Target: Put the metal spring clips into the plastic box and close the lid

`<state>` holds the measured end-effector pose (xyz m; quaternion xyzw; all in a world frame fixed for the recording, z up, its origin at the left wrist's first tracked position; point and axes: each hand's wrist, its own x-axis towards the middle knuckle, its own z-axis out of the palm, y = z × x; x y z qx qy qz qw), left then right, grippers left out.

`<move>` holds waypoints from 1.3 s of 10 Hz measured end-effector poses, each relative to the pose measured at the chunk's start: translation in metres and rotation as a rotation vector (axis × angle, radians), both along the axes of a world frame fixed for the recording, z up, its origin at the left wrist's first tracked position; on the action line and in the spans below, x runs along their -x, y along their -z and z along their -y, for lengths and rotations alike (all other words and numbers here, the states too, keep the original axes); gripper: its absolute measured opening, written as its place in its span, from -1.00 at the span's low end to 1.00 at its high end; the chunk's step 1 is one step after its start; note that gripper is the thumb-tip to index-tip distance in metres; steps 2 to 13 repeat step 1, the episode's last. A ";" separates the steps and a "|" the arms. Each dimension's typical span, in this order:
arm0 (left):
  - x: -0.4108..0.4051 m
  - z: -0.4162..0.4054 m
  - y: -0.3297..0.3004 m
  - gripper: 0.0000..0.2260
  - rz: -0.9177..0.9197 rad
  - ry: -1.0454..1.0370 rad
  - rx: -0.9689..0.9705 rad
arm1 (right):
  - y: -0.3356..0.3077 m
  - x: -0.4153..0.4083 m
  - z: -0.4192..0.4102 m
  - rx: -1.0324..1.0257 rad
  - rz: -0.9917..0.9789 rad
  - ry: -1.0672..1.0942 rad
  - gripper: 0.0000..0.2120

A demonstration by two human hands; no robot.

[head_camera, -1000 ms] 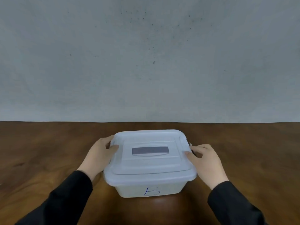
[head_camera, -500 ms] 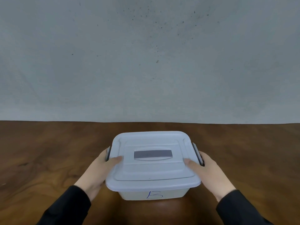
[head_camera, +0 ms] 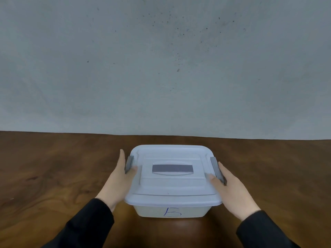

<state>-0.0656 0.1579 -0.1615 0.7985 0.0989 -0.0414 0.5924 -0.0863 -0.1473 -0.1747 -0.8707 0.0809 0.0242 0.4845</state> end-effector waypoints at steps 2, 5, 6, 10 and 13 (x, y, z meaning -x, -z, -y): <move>0.021 -0.020 0.004 -0.40 0.126 -0.273 0.034 | -0.023 0.009 0.019 0.045 0.281 0.309 -0.63; 0.021 -0.020 0.004 -0.40 0.126 -0.273 0.034 | -0.023 0.009 0.019 0.045 0.281 0.309 -0.63; 0.021 -0.020 0.004 -0.40 0.126 -0.273 0.034 | -0.023 0.009 0.019 0.045 0.281 0.309 -0.63; 0.021 -0.020 0.004 -0.40 0.126 -0.273 0.034 | -0.023 0.009 0.019 0.045 0.281 0.309 -0.63; 0.021 -0.020 0.004 -0.40 0.126 -0.273 0.034 | -0.023 0.009 0.019 0.045 0.281 0.309 -0.63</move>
